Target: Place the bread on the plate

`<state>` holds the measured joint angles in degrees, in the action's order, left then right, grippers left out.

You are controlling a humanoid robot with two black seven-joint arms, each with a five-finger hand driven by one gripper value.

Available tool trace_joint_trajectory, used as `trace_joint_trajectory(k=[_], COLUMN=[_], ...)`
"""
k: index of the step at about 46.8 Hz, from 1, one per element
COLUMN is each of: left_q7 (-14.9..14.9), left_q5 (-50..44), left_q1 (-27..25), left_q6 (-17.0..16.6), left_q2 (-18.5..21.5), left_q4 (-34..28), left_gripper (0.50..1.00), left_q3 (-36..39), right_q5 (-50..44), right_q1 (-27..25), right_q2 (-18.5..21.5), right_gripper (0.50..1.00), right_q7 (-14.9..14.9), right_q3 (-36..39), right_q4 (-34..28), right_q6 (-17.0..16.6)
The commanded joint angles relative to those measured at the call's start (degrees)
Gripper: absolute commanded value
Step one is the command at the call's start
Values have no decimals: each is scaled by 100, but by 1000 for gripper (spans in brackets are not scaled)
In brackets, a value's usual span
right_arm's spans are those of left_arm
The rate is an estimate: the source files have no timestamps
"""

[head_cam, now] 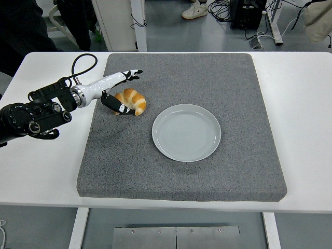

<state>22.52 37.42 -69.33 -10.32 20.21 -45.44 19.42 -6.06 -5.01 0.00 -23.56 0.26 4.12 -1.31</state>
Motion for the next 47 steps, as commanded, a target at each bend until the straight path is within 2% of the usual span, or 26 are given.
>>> trace_joint_trajectory(k=[1, 14, 24, 27, 38, 45, 47], left_q7=[42, 51, 60, 60, 51, 51, 51], left_q5=[-16, -68, -86, -86, -60, -24, -16], left_q1=[77, 165, 262, 262, 306, 288, 271], left_q6=[-23, -23, -23, -23, -23, -23, -14], left_q2=[-61, -219, -395, -421, -439, -439, -439], left_q4=[149, 307, 571, 624, 694, 694, 694], left_gripper=[942, 937, 896, 871, 695, 500, 500], left_q3=[-8, -17, -52, -52, -35, 0, 9], right_q5=[0, 0, 0, 0, 0, 0, 0], right_q1=[0, 0, 0, 0, 0, 0, 0], right_q2=[0, 0, 0, 0, 0, 0, 0], right_gripper=[1000, 1000, 1000, 1000, 1000, 1000, 1000], right_q7=[1, 1, 1, 1, 1, 1, 1], right_q3=[9, 9, 9, 9, 9, 9, 9], right_q4=[-7, -7, -16, -16, -16, -16, -16], right_q6=[-1, -1, -1, 8, 8, 8, 8])
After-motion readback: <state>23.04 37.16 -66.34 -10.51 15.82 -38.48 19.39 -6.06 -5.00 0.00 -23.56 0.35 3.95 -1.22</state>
